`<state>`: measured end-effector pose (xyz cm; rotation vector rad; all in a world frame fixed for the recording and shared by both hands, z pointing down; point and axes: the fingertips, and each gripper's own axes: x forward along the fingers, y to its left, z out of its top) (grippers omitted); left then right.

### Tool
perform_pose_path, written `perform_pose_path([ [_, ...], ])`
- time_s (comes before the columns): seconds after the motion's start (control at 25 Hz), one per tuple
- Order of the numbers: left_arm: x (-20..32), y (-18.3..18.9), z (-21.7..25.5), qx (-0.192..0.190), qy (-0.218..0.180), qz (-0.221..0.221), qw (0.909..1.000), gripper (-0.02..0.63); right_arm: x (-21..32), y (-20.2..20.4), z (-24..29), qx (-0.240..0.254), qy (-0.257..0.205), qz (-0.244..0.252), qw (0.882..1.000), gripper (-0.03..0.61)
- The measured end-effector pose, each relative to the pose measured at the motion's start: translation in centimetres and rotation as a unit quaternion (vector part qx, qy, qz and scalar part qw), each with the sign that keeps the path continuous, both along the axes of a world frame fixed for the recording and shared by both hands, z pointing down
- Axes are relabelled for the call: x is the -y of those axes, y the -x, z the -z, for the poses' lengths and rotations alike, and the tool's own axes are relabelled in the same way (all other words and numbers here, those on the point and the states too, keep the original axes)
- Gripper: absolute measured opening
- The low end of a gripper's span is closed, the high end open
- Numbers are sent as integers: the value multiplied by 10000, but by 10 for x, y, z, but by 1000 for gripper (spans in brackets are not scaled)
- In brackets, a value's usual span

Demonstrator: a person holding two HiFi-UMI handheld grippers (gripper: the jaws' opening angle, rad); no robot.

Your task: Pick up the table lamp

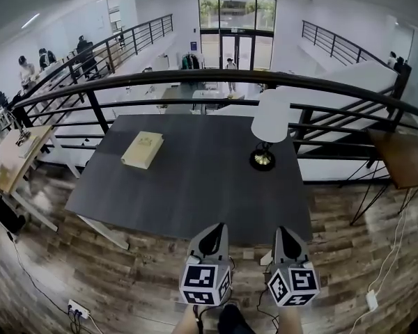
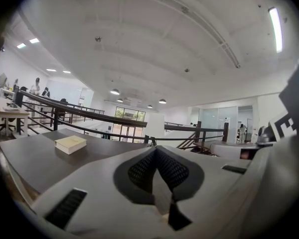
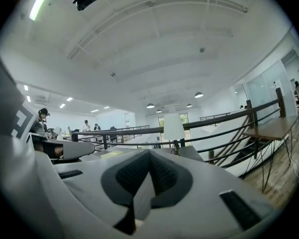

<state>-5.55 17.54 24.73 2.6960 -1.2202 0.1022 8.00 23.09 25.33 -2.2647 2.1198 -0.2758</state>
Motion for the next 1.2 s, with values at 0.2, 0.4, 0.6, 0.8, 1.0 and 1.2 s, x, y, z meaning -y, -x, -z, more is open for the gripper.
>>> perform_pose_path([
  [0.2,36,-26,8,-110,17,29,9999,18,38,-26,5,-4,-15,49,10000,-4],
  [0.4,64,-50,5,-131,45,62,9999,18,68,-48,-3,7,31,123,9999,-3],
  [0.6,85,-64,-1,-34,93,46,9999,18,91,-61,-10,56,92,135,9999,-3],
  [0.8,102,-74,-9,-62,172,-13,9998,18,108,-63,-19,26,171,154,9997,-3],
  [1.0,125,-93,-18,-63,199,-115,9997,18,130,-75,-34,31,265,60,9996,-3],
  [1.2,156,-98,-31,-41,233,-140,9996,20,162,-84,-43,40,287,-104,9995,-3],
])
